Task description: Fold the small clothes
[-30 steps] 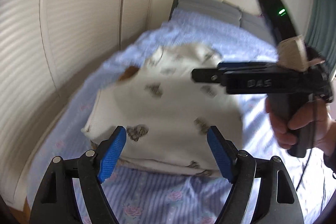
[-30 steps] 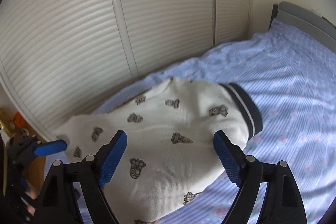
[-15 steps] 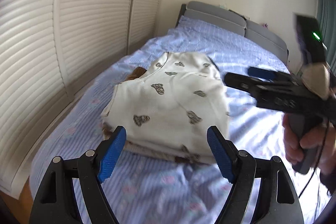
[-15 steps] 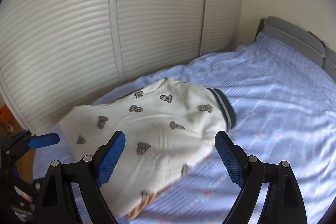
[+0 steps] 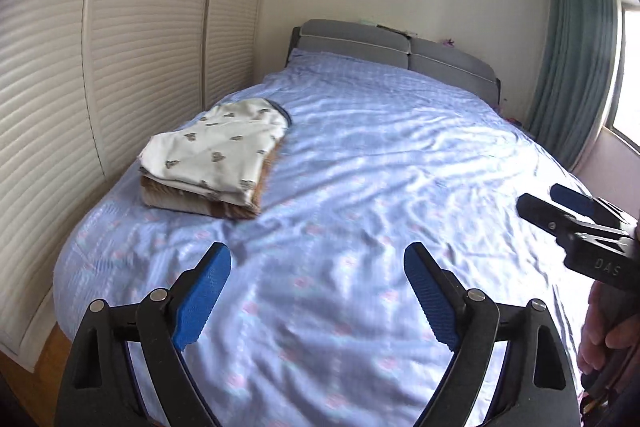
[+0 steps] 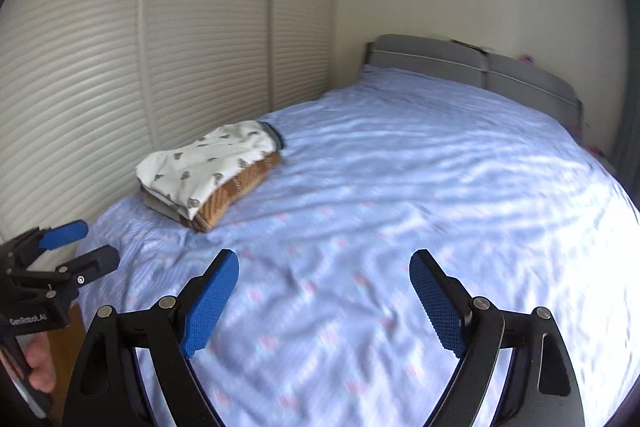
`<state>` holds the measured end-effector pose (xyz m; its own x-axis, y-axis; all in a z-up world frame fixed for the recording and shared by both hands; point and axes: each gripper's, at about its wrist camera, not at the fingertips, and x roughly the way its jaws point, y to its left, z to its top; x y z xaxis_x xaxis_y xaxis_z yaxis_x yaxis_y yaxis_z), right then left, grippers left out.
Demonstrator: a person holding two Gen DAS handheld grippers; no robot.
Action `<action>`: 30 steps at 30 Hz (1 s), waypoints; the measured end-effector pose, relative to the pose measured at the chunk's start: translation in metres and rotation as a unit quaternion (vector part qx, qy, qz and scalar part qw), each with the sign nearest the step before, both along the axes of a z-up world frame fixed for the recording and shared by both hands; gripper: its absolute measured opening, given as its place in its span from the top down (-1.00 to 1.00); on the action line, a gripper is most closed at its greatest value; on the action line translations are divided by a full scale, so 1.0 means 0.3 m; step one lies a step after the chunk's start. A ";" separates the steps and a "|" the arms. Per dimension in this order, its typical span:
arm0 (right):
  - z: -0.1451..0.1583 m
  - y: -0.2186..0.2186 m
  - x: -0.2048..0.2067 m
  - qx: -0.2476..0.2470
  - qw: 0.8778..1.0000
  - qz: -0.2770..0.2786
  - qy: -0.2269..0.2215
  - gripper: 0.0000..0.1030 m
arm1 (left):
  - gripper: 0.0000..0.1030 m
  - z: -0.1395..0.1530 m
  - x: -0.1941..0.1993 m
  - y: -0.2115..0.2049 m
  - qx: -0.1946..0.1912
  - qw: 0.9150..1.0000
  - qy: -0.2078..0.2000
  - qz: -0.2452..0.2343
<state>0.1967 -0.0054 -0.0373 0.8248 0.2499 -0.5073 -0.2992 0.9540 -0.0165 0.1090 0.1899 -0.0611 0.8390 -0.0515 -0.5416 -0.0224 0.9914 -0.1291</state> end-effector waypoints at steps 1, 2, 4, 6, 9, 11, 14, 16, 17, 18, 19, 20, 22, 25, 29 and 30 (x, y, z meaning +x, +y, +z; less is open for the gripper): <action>0.007 -0.052 -0.051 -0.003 1.000 -0.019 -0.009 -0.71 | -0.78 0.007 -0.031 -0.041 0.000 1.000 -0.002 -0.004; 0.015 -0.103 -0.105 -0.006 0.999 -0.036 -0.017 -0.71 | -0.78 0.017 -0.061 -0.084 0.001 1.000 -0.005 -0.009; 0.027 -0.203 -0.192 -0.001 0.998 -0.066 -0.024 -0.71 | -0.79 0.035 -0.118 -0.173 0.012 1.000 -0.007 -0.014; 0.036 -0.291 -0.269 0.001 0.995 -0.091 -0.027 -0.71 | -0.84 0.047 -0.177 -0.255 0.017 1.000 -0.008 -0.019; 0.046 -0.423 -0.395 0.010 0.991 -0.131 -0.029 -0.72 | -0.91 0.054 -0.263 -0.367 0.021 0.999 -0.013 -0.029; 0.045 -0.496 -0.474 0.017 0.987 -0.155 -0.027 -0.75 | -0.91 0.048 -0.315 -0.427 0.025 0.999 -0.018 -0.040; 0.034 -0.579 -0.574 0.024 0.983 -0.180 -0.023 -0.76 | -0.92 0.034 -0.386 -0.500 0.046 0.998 -0.022 -0.047; 0.026 -0.620 -0.638 0.024 0.981 -0.189 -0.024 -0.76 | -0.94 0.025 -0.433 -0.532 0.055 0.997 -0.019 -0.051; 0.020 -0.634 -0.668 0.020 0.980 -0.194 -0.026 -0.76 | -0.94 0.018 -0.455 -0.544 0.060 0.997 -0.016 -0.052; 0.015 -0.650 -0.699 0.015 0.979 -0.200 -0.027 -0.76 | -0.94 0.011 -0.478 -0.552 0.062 0.997 -0.012 -0.050; 0.009 -0.664 -0.728 0.013 0.979 -0.202 -0.027 -0.76 | -0.94 0.006 -0.501 -0.555 0.061 0.997 -0.010 -0.049; 0.004 -0.678 -0.757 0.013 0.979 -0.203 -0.025 -0.76 | -0.94 0.001 -0.523 -0.558 0.061 0.997 -0.007 -0.047; -0.007 -0.699 -0.813 0.011 0.978 -0.207 -0.020 -0.76 | -0.95 0.001 -0.561 -0.560 0.061 0.997 -0.007 -0.042; -0.016 -0.723 -0.869 0.026 0.978 -0.206 0.008 -0.78 | -0.96 0.016 -0.606 -0.560 0.060 0.997 -0.015 -0.040; 0.005 -0.735 -0.933 0.028 0.978 -0.208 0.010 -0.78 | -1.00 0.048 -0.661 -0.578 0.061 0.997 -0.020 -0.046; 0.013 -0.737 -0.950 0.024 0.977 -0.210 0.003 -0.78 | -1.00 0.055 -0.674 -0.584 0.062 0.997 -0.020 -0.048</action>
<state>-0.0882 -0.2265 -0.0335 0.8566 -0.0861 -0.5088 0.1188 0.9924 0.0322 -0.0932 0.0148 -0.0445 0.8543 -0.0684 -0.5153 0.0768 0.9970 -0.0049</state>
